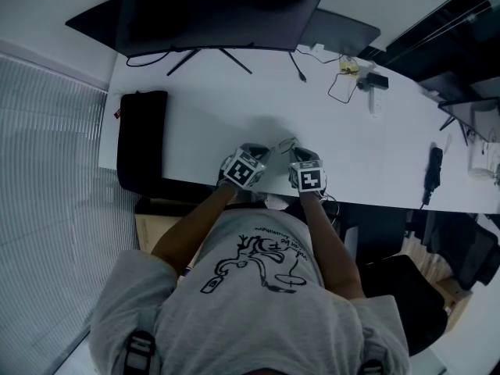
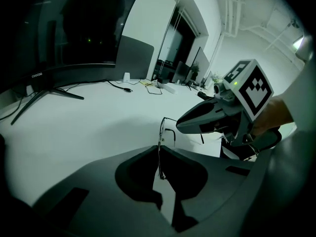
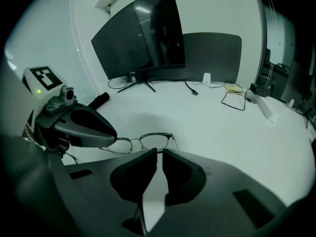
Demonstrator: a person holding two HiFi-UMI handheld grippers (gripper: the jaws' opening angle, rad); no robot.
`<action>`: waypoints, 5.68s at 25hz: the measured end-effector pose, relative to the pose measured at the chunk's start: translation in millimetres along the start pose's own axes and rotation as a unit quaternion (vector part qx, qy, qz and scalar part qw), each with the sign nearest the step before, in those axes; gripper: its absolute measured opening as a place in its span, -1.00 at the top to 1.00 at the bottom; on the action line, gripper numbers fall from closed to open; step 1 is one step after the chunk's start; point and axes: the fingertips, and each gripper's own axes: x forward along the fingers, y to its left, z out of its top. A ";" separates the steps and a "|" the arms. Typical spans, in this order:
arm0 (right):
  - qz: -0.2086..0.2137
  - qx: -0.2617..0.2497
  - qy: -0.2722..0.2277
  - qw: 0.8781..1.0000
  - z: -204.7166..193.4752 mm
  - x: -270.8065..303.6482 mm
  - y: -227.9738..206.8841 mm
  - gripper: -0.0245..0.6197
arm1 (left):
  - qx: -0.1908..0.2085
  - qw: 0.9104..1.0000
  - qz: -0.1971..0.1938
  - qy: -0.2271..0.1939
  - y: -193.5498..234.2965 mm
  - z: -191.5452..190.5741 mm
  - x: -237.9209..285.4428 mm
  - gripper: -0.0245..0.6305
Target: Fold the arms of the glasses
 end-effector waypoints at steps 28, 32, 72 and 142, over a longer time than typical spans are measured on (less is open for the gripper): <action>-0.012 0.053 0.015 0.998 -48.9 -19.1 -48.1 0.78 | -0.017 1.000 -0.007 0.000 -0.8 -2.1 -1.7 0.83; 0.002 0.047 0.010 0.999 -47.1 -19.1 -39.8 0.79 | -0.017 1.000 -0.004 0.003 -2.5 -1.0 1.1 0.83; 0.048 0.023 0.016 0.998 -25.4 -18.9 -4.6 0.80 | -0.007 0.999 -0.032 0.009 -37.2 6.2 21.5 0.83; 0.036 0.013 0.011 0.999 -41.2 -28.8 -13.3 0.83 | 0.287 0.949 0.128 -0.009 -24.1 -4.8 29.8 0.75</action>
